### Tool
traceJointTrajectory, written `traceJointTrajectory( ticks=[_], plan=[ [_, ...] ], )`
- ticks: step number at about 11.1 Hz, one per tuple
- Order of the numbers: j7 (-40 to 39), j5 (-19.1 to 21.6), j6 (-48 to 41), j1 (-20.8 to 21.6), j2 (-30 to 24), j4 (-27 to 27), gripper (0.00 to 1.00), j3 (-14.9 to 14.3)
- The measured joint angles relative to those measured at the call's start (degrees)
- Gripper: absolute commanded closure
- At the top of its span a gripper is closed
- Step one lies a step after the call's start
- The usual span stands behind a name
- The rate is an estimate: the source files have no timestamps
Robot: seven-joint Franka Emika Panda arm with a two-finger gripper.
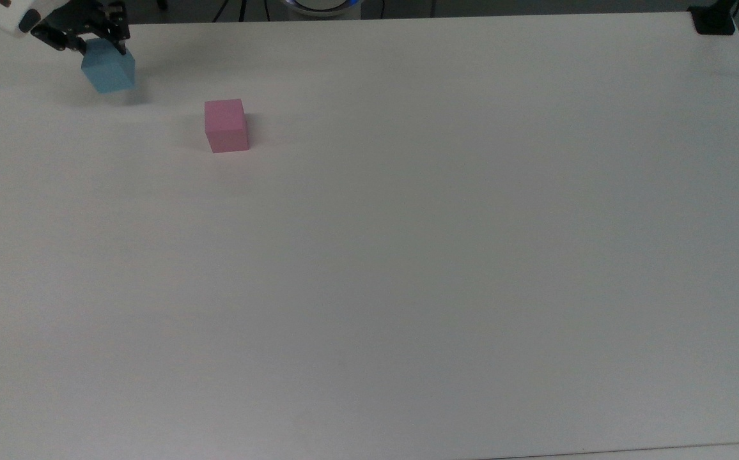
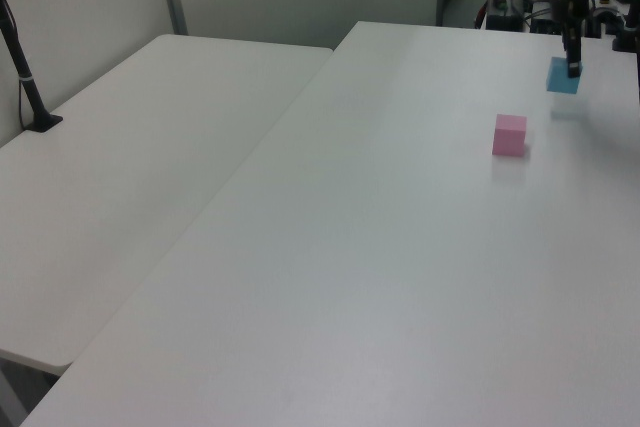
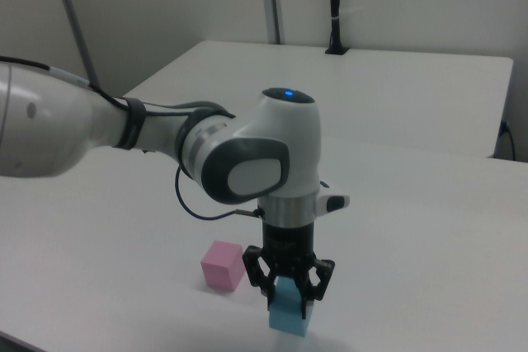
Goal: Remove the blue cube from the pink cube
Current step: 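Lift the light-blue cube off the pink cube and carry it aside, then lower the light-blue cube onto the table and open the gripper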
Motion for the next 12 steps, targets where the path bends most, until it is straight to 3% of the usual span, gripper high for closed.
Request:
traceJointTrajectory(
  ticks=[2, 3, 4, 5, 10, 12],
  plan=[
    [0.0, 0.0, 5.9, 0.1, 2.2, -1.7, 0.61, 0.1],
    [0.0, 0.0, 6.9, 0.1, 3.3, -2.2, 0.53, 0.1],
    [0.1, 0.0, 7.2, 0.1, 4.1, -2.4, 0.3, 0.1],
    [0.1, 0.0, 7.4, 0.1, 4.6, -2.3, 0.0, 0.2],
    [5.4, 0.0, 7.4, -0.4, 4.2, -1.7, 0.0, 0.0],
    [10.6, 0.6, -0.4, -0.1, 2.0, 3.2, 0.0, 0.2]
  ],
)
